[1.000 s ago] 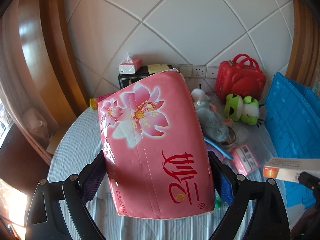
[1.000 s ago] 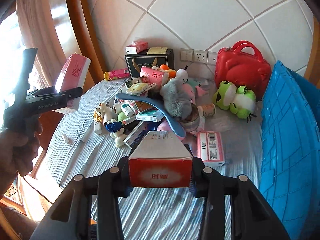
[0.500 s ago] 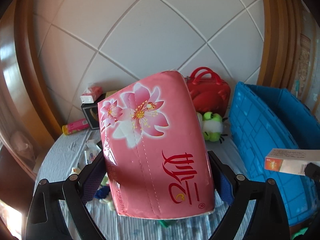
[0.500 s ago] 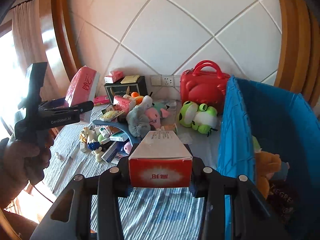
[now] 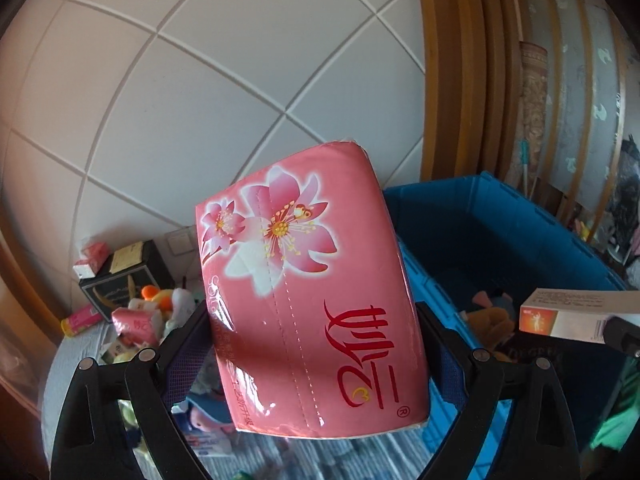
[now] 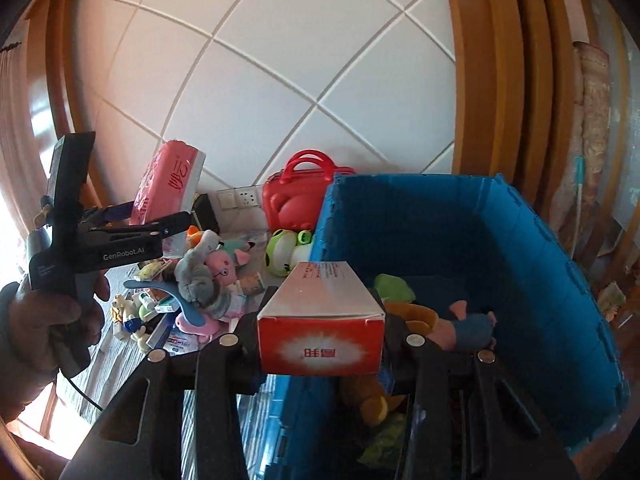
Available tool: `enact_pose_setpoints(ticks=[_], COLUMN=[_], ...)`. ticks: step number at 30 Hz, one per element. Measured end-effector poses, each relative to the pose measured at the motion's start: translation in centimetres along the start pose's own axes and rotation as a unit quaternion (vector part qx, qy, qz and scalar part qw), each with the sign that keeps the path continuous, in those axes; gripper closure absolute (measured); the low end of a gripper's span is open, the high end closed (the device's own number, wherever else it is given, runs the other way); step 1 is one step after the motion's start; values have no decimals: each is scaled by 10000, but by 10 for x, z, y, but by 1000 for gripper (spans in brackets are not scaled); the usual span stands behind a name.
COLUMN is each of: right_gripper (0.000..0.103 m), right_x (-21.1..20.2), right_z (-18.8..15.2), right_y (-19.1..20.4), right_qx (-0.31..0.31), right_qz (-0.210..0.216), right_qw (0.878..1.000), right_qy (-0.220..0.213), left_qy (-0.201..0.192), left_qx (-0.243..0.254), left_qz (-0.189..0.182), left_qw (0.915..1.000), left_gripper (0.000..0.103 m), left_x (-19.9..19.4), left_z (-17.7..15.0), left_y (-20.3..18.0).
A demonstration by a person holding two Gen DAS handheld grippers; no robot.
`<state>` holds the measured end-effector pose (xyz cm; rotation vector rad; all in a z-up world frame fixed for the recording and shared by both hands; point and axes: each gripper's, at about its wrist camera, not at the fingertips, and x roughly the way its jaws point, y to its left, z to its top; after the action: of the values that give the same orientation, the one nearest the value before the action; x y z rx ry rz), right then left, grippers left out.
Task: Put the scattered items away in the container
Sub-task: 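Lift and carry the tissue pack and ointment box over the blue bin with both tools, then open both tools to drop the tissue pack and ointment box into the bin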
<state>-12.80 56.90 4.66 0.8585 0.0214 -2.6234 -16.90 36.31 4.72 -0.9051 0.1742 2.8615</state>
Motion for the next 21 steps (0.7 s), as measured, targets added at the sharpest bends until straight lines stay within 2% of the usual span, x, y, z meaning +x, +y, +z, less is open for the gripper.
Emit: enact_pose_setpoints(ticks=[9,21], right_gripper=[63,63], right_x=[-24,-30], right_z=[-4,-9], right_y=[-72,-133], right_qx=[306,655], right_qz=[-547,-1055], right_qw=[9980,9922], right_qy=[-33,59], left_qy=[-141,-163], left_qx=[434,764], left_qz=[-612,-1183], left_qw=[9971,9899], left_gripper=[8,8], left_x=[19,57], left_z=[45,92], left_y=[-98,-174])
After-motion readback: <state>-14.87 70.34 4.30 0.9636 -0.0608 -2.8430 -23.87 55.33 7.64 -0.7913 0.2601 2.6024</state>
